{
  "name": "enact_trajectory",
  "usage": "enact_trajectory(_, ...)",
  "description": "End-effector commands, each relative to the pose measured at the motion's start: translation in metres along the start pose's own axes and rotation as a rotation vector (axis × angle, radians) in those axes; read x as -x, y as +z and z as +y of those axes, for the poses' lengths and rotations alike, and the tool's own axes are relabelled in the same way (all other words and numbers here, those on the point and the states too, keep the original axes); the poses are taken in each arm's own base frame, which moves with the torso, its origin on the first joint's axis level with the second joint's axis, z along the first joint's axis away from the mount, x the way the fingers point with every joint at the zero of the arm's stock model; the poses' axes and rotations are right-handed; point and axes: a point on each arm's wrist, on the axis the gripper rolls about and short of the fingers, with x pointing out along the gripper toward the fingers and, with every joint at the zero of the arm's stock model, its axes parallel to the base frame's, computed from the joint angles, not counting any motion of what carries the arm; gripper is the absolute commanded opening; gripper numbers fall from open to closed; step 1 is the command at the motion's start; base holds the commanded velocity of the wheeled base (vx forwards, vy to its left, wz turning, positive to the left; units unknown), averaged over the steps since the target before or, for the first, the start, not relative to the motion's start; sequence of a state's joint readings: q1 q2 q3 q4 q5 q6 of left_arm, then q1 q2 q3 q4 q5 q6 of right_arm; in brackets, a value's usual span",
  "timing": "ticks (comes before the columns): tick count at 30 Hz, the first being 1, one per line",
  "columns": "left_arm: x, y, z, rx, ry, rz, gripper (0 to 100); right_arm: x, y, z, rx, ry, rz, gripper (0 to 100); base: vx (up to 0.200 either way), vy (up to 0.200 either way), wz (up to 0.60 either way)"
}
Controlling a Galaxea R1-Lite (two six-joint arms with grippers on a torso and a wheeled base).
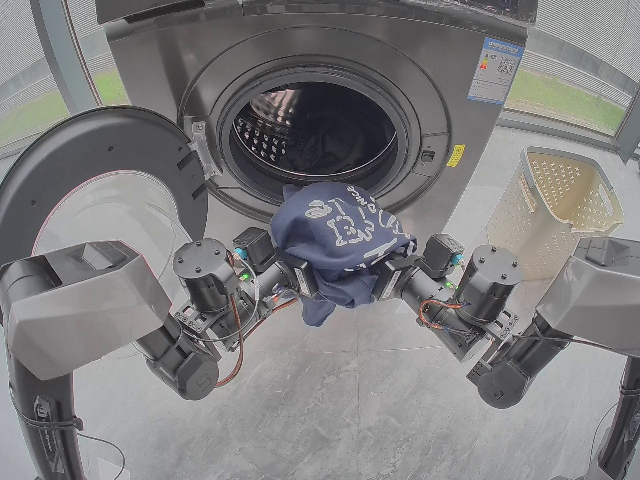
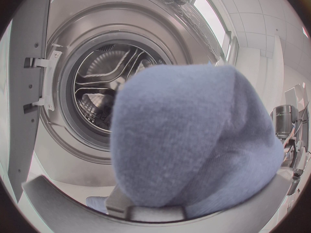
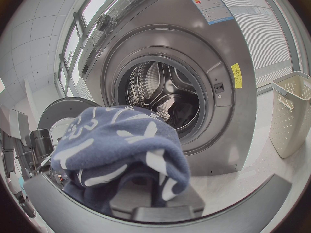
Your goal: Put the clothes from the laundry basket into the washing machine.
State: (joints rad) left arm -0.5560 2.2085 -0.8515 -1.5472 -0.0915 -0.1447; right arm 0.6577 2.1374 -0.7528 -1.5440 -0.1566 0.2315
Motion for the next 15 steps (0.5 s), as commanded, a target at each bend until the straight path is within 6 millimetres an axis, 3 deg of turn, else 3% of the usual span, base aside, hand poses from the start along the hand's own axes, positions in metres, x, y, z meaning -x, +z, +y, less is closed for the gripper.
enact_trajectory(1, 0.002, 0.012, 0.001, 0.005, 0.005, -0.027, 0, 0.003, -0.003, 0.000, 0.000, 0.002, 0.014, 100, 0.000, 0.000, 0.00)
enact_trajectory(4, 0.008, 0.020, 0.000, 0.018, 0.005, -0.036, 0, 0.019, 0.005, -0.001, 0.017, 0.008, 0.037, 100, 0.000, 0.000, 0.00)
enact_trajectory(9, 0.030, 0.035, -0.004, 0.043, 0.004, -0.022, 0, 0.067, 0.003, 0.001, 0.098, 0.114, 0.174, 100, 0.000, 0.000, 0.00)
enact_trajectory(15, 0.061, 0.043, -0.004, 0.037, 0.017, 0.022, 0, 0.094, 0.003, 0.007, 0.113, 0.160, 0.236, 100, 0.000, 0.000, 0.00)
